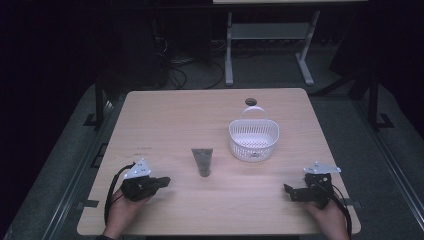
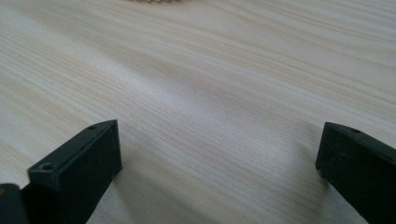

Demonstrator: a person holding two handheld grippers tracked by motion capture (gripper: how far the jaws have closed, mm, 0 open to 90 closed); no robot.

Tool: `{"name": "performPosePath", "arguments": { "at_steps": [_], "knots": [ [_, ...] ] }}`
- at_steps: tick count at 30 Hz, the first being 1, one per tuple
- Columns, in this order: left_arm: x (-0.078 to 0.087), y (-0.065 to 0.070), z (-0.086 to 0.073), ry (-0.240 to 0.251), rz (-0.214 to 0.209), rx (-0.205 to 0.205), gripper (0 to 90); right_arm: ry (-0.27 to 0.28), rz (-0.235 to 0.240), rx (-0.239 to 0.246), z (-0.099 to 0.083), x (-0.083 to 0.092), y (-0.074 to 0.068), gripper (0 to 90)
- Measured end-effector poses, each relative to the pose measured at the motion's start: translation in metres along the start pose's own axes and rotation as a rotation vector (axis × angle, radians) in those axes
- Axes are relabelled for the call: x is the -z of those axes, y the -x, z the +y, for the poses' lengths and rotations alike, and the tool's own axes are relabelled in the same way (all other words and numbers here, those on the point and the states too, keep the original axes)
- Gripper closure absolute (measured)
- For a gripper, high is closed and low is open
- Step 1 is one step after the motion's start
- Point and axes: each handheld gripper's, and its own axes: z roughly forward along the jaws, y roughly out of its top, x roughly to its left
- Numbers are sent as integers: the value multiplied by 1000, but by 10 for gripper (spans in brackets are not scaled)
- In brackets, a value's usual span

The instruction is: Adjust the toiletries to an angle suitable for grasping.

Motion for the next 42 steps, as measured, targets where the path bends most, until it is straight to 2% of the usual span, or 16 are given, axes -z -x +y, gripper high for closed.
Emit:
{"name": "performPosePath", "arguments": {
  "at_steps": [4, 10, 27, 34, 42],
  "knots": [
    [3, 2, 5, 7, -6, -2, 896, 0, 0, 0, 0, 0, 0, 0],
    [5, 3, 14, 25, -47, 11, 896, 1, 0, 1, 0, 0, 0, 0],
    [8, 8, 49, 36, -92, -47, 896, 0, 0, 0, 0, 0, 0, 0],
    [8, 8, 60, 42, -102, -56, 896, 0, 0, 1, 0, 0, 0, 0],
    [7, 11, 78, 68, -115, -79, 896, 0, 0, 0, 0, 0, 0, 0]
  ]
}}
